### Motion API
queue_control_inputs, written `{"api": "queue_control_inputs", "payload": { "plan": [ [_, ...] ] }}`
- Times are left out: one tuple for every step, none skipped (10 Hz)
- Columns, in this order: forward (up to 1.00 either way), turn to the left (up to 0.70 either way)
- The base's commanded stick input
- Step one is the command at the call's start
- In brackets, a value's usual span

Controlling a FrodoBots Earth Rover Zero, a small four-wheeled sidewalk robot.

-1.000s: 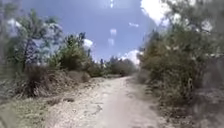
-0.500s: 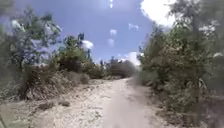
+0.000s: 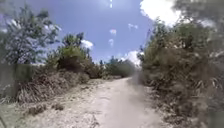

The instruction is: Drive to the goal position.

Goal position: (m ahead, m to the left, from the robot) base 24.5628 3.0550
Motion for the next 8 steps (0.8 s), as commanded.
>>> {"api": "queue_control_inputs", "payload": {
  "plan": [
    [0.45, 0.09],
    [0.45, 0.18],
    [0.45, 0.27],
    [0.45, 0.26],
    [0.45, 0.15],
    [0.45, 0.04],
    [0.45, 0.00],
    [0.45, 0.00]
  ]
}}
